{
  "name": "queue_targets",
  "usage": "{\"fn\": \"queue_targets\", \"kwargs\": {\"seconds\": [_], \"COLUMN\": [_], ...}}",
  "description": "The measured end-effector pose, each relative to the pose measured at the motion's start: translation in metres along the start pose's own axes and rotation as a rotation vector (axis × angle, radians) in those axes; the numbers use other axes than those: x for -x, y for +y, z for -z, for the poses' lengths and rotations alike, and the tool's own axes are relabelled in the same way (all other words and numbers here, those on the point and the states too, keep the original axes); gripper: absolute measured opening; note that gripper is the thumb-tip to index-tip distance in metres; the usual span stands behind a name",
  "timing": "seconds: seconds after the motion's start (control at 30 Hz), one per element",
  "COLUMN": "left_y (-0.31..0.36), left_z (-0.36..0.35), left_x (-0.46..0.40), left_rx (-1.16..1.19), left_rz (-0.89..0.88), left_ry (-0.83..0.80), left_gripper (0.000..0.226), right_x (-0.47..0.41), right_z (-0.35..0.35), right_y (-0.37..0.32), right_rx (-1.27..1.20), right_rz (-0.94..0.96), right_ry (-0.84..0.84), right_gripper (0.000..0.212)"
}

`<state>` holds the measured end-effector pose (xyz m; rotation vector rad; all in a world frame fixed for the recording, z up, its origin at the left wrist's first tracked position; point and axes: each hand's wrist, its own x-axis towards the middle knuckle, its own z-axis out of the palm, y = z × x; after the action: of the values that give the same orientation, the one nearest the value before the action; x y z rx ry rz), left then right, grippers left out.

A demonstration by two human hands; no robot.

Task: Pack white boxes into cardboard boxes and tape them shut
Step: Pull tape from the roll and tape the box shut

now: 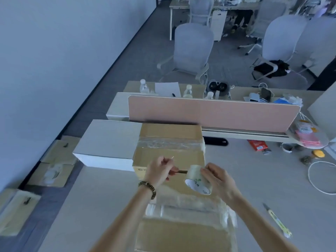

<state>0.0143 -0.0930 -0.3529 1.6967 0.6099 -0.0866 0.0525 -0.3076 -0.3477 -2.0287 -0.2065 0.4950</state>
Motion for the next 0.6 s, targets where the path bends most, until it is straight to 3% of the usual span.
{"fn": "queue_targets", "kwargs": {"seconds": [0.27,0.47,0.6], "left_y": [-0.07,-0.1,-0.121], "left_z": [0.073,0.093,0.099], "left_x": [0.032,0.04,0.039], "left_rx": [0.228,0.247,0.253], "left_rz": [0.136,0.169,0.223], "left_ry": [0.118,0.118,0.137], "left_gripper": [0.017,0.028,0.029], "right_x": [0.012,0.016,0.012], "right_z": [-0.089,-0.121,-0.137], "right_y": [-0.02,-0.009,0.003], "right_rx": [0.136,0.251,0.332], "right_rz": [0.012,0.046,0.043], "right_ry": [-0.13,-0.178,-0.19], "right_gripper": [0.036,0.034,0.044]}}
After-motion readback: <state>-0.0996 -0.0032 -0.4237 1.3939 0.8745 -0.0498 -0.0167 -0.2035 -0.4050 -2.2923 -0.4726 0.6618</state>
